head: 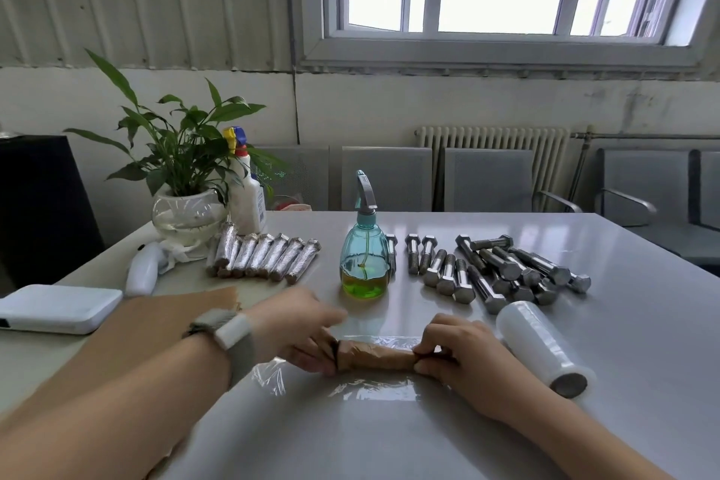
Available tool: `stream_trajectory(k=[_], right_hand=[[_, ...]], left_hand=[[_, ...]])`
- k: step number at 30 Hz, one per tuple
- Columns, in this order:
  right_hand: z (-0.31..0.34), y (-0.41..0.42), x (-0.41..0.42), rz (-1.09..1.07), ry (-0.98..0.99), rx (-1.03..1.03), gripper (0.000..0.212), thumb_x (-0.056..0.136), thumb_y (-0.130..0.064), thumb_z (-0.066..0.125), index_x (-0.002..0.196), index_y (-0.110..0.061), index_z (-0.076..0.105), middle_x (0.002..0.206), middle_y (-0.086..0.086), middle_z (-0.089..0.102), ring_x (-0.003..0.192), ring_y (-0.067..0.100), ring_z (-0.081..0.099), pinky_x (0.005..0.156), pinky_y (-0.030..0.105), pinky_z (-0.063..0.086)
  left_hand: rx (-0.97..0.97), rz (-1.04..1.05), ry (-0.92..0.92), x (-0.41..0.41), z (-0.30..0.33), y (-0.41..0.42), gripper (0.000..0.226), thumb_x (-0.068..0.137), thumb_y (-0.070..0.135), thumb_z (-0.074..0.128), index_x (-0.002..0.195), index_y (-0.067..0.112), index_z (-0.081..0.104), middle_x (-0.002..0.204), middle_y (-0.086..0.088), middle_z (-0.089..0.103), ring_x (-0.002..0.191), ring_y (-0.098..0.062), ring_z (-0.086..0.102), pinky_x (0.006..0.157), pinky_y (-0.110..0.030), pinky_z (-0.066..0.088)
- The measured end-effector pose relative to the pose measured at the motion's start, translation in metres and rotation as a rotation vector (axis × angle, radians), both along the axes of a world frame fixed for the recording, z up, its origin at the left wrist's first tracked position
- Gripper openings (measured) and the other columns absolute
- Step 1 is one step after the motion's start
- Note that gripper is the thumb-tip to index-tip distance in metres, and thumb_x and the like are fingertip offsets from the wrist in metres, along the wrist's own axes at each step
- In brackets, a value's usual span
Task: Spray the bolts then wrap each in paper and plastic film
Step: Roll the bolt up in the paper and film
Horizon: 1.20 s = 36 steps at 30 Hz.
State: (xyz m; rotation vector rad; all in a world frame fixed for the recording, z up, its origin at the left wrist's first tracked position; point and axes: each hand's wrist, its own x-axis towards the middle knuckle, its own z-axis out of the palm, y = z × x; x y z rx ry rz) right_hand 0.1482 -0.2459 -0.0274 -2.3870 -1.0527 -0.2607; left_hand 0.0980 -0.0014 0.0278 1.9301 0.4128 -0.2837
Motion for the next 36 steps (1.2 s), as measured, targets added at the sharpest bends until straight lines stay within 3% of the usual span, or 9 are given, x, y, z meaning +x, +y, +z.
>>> stream_trajectory(k=[3,10,15,18,21,25,29,33,36], right_hand=[[0.000,0.000,0.000,-0.001,0.001,0.016,0.009,0.082,-0.027,0.078,0.088,-0.022,0.073,0.082,-0.024,0.051,0.074,-0.008,0.048,0.073,0.012,0.035],[-0.001,0.001,0.001,-0.009,0.009,0.015,0.008,0.082,-0.028,0.078,0.086,-0.024,0.072,0.084,-0.022,0.054,0.076,-0.001,0.051,0.073,0.017,0.040],[0.000,0.000,0.000,-0.006,0.021,0.021,0.009,0.082,-0.028,0.079,0.086,-0.023,0.072,0.081,-0.024,0.053,0.077,0.000,0.053,0.072,0.015,0.039],[0.001,0.001,0.000,0.003,0.024,0.003,0.009,0.083,-0.030,0.077,0.088,-0.025,0.072,0.083,-0.026,0.052,0.079,-0.003,0.051,0.080,0.021,0.041],[0.001,0.001,0.001,-0.002,0.035,-0.011,0.008,0.084,-0.031,0.075,0.089,-0.026,0.071,0.086,-0.027,0.051,0.081,-0.004,0.049,0.086,0.026,0.041],[0.001,0.002,0.000,-0.004,0.039,-0.019,0.007,0.084,-0.031,0.075,0.088,-0.026,0.070,0.088,-0.025,0.053,0.081,-0.007,0.048,0.085,0.028,0.042],[0.001,0.002,0.001,-0.003,0.040,-0.013,0.007,0.084,-0.030,0.075,0.087,-0.027,0.070,0.087,-0.024,0.054,0.081,-0.004,0.051,0.078,0.019,0.036],[0.001,0.001,0.002,-0.011,0.044,-0.018,0.007,0.084,-0.030,0.075,0.089,-0.027,0.071,0.087,-0.023,0.054,0.084,-0.002,0.053,0.075,0.010,0.035],[0.001,0.001,0.001,-0.010,0.047,-0.016,0.008,0.084,-0.029,0.076,0.088,-0.025,0.072,0.087,-0.023,0.055,0.083,-0.003,0.053,0.073,0.008,0.035]], left_hand=[[-0.246,0.153,-0.022,-0.017,-0.008,0.009,0.020,0.100,0.007,0.048,0.095,-0.006,0.062,0.070,-0.020,0.071,0.059,-0.028,0.071,0.049,-0.030,0.058],[-0.543,0.373,-0.145,-0.040,-0.029,-0.001,0.018,0.093,0.012,0.062,0.085,0.001,0.072,0.082,-0.020,0.074,0.059,-0.022,0.072,0.049,-0.024,0.056],[-0.550,0.406,-0.302,-0.043,-0.040,-0.007,0.012,0.088,0.002,0.065,0.086,-0.008,0.072,0.081,-0.023,0.073,0.059,-0.020,0.070,0.050,-0.022,0.057],[-0.444,0.382,-0.340,-0.044,-0.048,-0.007,0.018,0.086,-0.001,0.067,0.070,-0.001,0.076,0.075,-0.023,0.072,0.058,-0.020,0.067,0.055,-0.025,0.058],[-0.271,0.325,-0.410,-0.045,-0.054,-0.009,0.020,0.087,0.005,0.069,0.072,0.014,0.079,0.074,-0.016,0.074,0.066,-0.020,0.066,0.067,-0.029,0.053],[0.131,0.282,-0.539,-0.043,-0.058,-0.015,0.016,0.085,0.022,0.074,0.069,0.027,0.075,0.066,0.006,0.072,0.066,-0.012,0.064,0.068,-0.031,0.048],[0.384,0.270,-0.681,-0.044,-0.058,-0.025,0.017,0.081,0.024,0.076,0.066,0.029,0.070,0.063,0.017,0.066,0.069,0.002,0.060,0.059,-0.011,0.040],[0.643,0.166,-0.810,-0.045,-0.062,-0.026,0.017,0.081,0.019,0.077,0.069,0.027,0.067,0.065,0.014,0.057,0.068,-0.002,0.052,0.061,-0.010,0.037],[0.704,0.130,-0.836,-0.046,-0.062,-0.024,0.015,0.080,0.017,0.078,0.073,0.027,0.070,0.067,0.011,0.059,0.064,-0.004,0.051,0.060,-0.012,0.035]])
